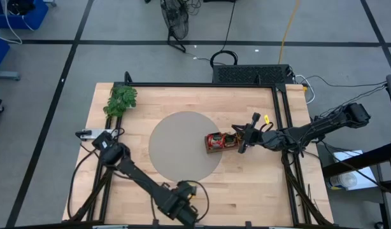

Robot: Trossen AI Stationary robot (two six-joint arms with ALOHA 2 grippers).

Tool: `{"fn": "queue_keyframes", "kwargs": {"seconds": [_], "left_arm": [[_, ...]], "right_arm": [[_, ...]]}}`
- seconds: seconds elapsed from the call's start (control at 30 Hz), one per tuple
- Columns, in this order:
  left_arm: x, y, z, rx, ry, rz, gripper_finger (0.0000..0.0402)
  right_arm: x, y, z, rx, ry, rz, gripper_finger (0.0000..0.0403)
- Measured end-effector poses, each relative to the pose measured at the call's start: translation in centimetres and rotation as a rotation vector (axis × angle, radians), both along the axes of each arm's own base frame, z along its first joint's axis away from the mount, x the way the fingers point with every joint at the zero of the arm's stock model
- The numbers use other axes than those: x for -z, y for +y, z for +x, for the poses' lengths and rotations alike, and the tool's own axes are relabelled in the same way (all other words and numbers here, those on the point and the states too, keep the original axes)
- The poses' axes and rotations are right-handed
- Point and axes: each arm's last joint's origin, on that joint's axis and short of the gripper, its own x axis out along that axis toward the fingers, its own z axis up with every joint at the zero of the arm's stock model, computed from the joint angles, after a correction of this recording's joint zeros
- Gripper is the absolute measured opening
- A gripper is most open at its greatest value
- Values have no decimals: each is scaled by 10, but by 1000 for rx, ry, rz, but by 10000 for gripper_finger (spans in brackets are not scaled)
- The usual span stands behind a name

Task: Pick & Place Tea
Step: Put the yellow tea bag into the right section of the wooden organizer

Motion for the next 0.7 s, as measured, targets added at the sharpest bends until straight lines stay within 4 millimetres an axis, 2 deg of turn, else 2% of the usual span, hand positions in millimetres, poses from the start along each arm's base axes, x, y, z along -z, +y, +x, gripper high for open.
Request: {"fn": "queue_keyframes", "kwargs": {"seconds": [0.17,0.33,0.53,0.7], "left_arm": [[16,0,10,44,-48,-93,200],[46,1,3,7,22,-205,243],[54,2,1,3,38,-264,261],[40,9,-1,29,62,-254,250]], "right_arm": [[0,0,0,0,0,1,0],[0,0,0,0,3,0,0],[1,1,1,-53,5,16,0],[0,2,1,-75,3,23,0]]}}
